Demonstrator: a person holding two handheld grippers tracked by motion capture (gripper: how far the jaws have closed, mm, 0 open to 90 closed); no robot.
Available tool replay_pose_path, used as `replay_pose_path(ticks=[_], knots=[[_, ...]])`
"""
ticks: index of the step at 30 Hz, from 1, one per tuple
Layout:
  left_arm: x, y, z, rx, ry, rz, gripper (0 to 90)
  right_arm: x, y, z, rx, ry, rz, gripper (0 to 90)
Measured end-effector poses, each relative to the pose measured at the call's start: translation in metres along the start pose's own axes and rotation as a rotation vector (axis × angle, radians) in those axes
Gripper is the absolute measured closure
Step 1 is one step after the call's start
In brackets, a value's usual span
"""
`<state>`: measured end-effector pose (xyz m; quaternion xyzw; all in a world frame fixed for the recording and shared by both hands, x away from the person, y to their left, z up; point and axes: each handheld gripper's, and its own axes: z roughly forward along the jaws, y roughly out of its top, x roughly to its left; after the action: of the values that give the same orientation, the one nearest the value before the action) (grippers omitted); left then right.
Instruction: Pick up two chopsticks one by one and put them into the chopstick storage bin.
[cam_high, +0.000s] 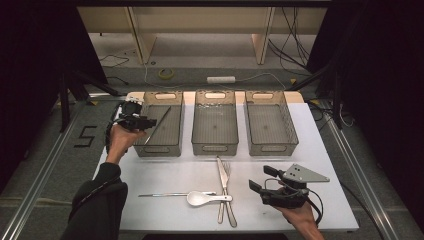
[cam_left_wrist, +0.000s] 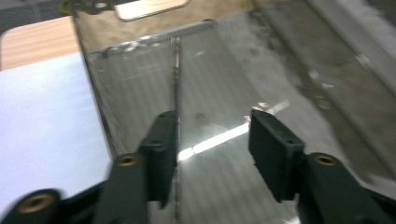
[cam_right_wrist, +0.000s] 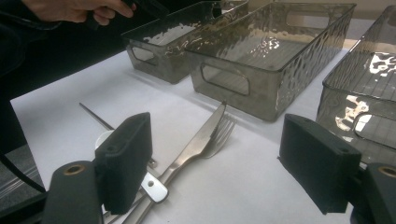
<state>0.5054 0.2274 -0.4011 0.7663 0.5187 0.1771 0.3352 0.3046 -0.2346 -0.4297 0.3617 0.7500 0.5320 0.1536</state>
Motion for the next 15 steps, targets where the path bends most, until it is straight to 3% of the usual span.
replay_pose_path(ticks=[4,7,8,9,11,15], knots=[[-0.012,-0.004,-0.013,0.004,-0.061,0.043,43.3,0.0,0.0,0.0,0.0,0.0,0.0,26.4],[-0.026,-0.005,-0.021,0.057,-0.075,0.111,37.1,0.001,0.0,0.001,0.002,0.001,-0.007,26.3],[-0.036,-0.006,-0.028,0.074,-0.129,0.134,36.6,0.002,0.001,0.0,0.002,0.001,-0.012,26.4],[-0.036,-0.006,-0.028,0.074,-0.129,0.134,35.1,0.002,0.001,0.0,-0.001,0.002,-0.013,26.4],[-0.053,-0.008,-0.036,0.11,-0.147,0.216,32.3,0.002,0.001,-0.001,-0.003,0.003,-0.015,26.4],[-0.066,-0.011,-0.042,0.128,-0.185,0.256,28.1,0.002,0.001,-0.002,-0.004,0.003,-0.013,26.4]])
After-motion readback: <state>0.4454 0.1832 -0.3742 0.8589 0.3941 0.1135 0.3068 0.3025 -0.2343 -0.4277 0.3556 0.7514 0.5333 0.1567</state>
